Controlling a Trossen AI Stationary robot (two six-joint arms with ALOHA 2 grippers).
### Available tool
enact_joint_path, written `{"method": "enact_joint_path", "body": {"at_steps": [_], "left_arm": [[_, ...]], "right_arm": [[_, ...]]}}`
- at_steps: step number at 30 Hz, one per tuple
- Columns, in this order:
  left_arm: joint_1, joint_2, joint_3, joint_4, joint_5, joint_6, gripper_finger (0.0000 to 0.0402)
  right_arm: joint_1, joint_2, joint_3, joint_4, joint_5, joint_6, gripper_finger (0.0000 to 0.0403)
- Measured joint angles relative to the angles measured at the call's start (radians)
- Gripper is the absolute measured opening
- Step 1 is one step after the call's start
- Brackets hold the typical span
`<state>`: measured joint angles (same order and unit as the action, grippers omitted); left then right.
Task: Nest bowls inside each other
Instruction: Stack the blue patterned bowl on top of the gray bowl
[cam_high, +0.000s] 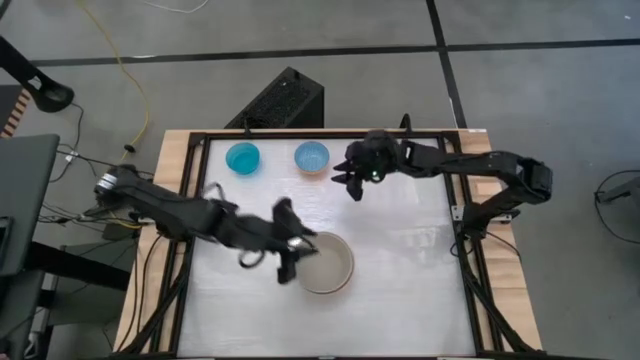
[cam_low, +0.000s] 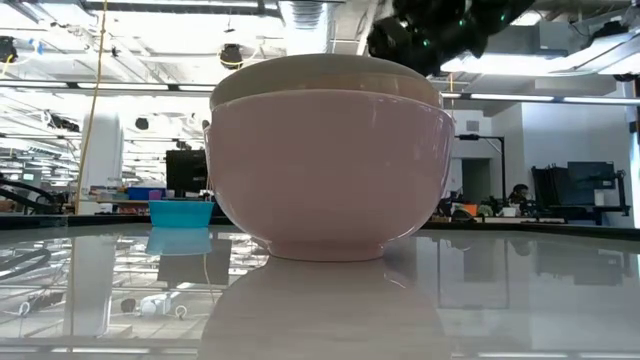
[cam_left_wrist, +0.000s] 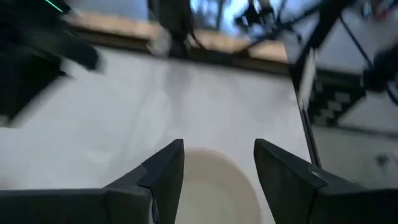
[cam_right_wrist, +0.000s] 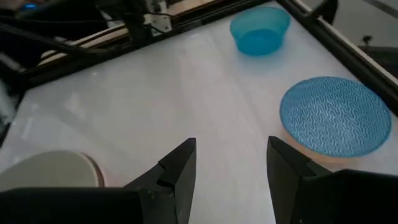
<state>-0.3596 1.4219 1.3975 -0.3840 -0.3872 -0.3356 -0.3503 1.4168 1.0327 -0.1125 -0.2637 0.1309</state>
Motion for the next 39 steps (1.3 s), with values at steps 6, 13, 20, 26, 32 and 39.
{"method": "enact_joint_path", "body": {"at_steps": [6,13,20,26,32,39], "left_arm": [[0.067,-0.176,0.000,-0.090,-0.113,0.047,0.0183],[0.192,-0.284,0.000,-0.319,-0.106,-0.015,0.0183],[0.244,-0.309,0.000,-0.387,-0.090,-0.055,0.0183],[0.248,-0.310,0.000,-0.416,-0.088,-0.097,0.0183],[0.248,-0.310,0.000,-0.421,-0.089,-0.118,0.0183],[0.248,-0.309,0.000,-0.421,-0.116,-0.121,0.0183]], "right_arm": [[-0.067,0.108,-0.004,0.062,-0.196,-0.060,0.0162],[-0.081,0.296,0.074,0.106,-0.261,-0.131,0.0162],[-0.113,0.459,0.255,0.090,-0.266,-0.234,0.0162],[-0.152,0.595,0.445,-0.110,-0.264,-0.329,0.0162],[-0.157,0.705,0.620,-0.357,-0.210,-0.452,0.0162],[-0.157,0.801,0.737,-0.529,-0.118,-0.479,0.0122]]}}
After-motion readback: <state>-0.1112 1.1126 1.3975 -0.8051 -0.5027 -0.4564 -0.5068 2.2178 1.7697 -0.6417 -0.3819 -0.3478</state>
